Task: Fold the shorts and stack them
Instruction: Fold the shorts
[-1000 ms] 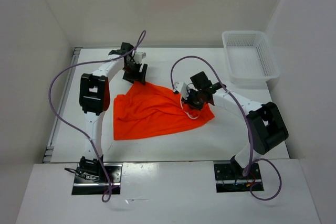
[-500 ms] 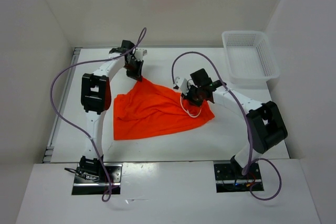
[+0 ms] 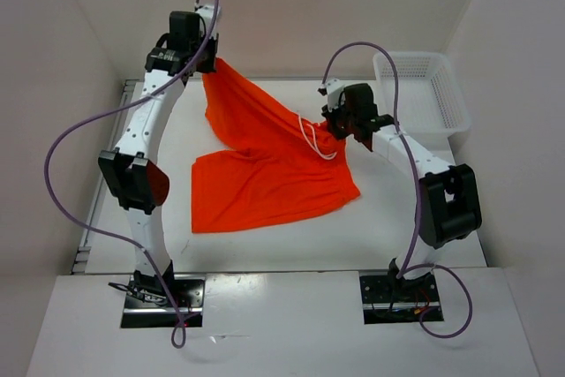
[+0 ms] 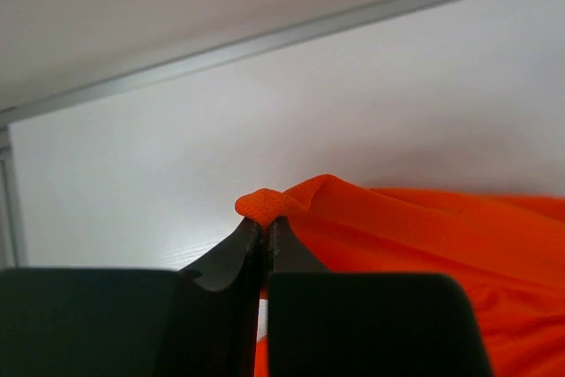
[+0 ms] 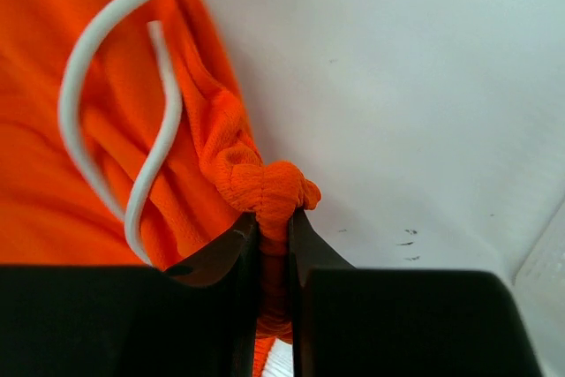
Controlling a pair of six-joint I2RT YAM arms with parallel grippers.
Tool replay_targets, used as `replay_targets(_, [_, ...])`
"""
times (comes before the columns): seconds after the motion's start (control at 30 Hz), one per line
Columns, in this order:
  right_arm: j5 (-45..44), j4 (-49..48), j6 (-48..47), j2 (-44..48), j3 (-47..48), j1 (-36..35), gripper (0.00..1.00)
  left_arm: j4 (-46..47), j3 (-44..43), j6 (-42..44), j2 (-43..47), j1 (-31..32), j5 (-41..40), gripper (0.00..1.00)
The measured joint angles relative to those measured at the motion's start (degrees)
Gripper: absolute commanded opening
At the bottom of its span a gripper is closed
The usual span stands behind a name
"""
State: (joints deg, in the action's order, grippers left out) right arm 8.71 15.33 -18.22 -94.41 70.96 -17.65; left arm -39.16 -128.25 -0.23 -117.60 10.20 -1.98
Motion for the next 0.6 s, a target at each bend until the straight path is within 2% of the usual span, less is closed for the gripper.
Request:
replay_targets(0.2, [-3.0, -5.4, 5.7, 0.2, -1.0, 0.3, 0.00, 2.2, 2.0, 0.0, 5.9, 1.2, -5.0, 0.00])
replay_targets(0.37, [-2.5, -7.2, 5.4, 2.1, -5.3, 0.6, 0.00, 3.5, 18.2, 0.0, 11.8, 1.3, -6.8, 0.00])
replay_targets(0.5, [0.0, -6.8, 1.9, 6.0, -9.7, 0.6, 0.00, 1.8, 32.4, 0.0, 15.6, 1.7, -7.3, 0.00])
replay_targets(0.6, [1.2, -6.6, -1.2, 8.5, -12.5, 0.6, 0.00, -0.2, 39.7, 0.0, 18.8, 1.8, -8.1, 0.00])
